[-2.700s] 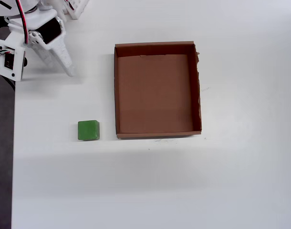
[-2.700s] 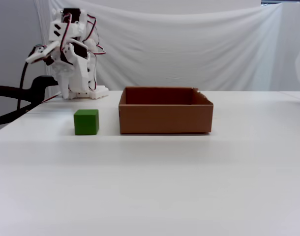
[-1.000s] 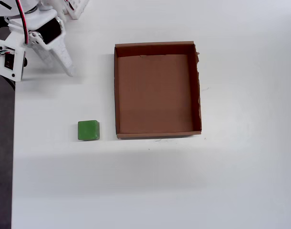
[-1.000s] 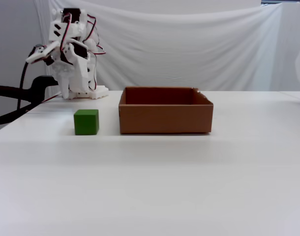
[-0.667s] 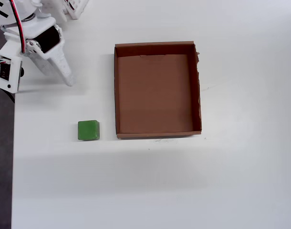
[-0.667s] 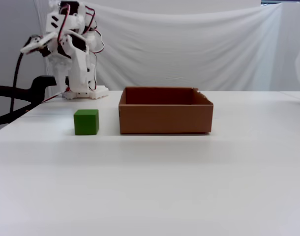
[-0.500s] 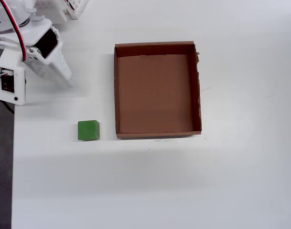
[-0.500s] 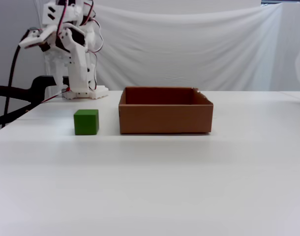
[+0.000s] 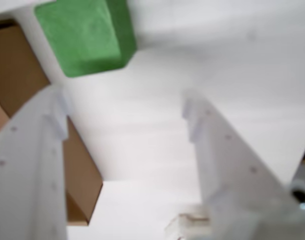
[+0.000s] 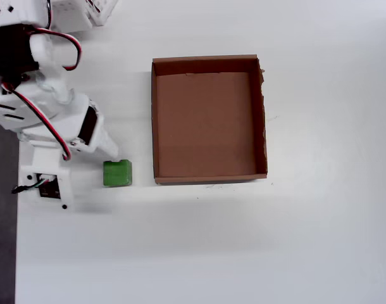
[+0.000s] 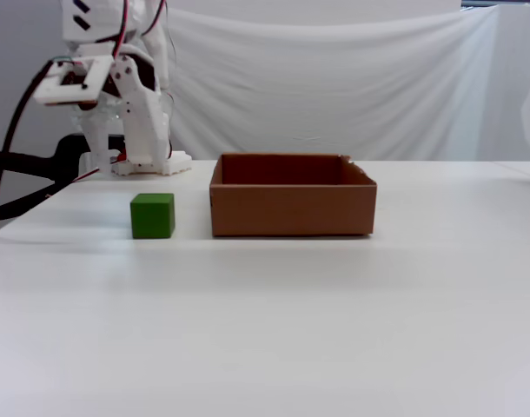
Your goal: Grasp a green cube and put it in a box.
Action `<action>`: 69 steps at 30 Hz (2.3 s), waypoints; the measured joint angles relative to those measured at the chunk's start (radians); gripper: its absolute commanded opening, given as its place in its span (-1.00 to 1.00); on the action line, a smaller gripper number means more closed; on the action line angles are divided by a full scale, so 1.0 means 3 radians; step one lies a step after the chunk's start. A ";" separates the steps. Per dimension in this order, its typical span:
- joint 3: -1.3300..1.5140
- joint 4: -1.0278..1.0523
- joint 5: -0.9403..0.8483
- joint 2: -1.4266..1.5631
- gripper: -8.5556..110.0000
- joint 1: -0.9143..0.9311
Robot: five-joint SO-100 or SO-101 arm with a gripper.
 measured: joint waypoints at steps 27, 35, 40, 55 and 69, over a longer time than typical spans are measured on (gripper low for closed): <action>-0.0798 0.0082 -0.0041 -0.1079 -0.41 -0.0205; -0.1038 0.0082 -0.0041 -0.1381 -0.41 -0.0215; -0.1120 0.0082 -0.0041 -0.1473 -0.44 -0.0220; -0.1130 0.0082 -0.0041 -0.1549 -0.50 -0.0225; -0.1130 0.0138 -0.0041 -0.1549 -0.59 -0.0235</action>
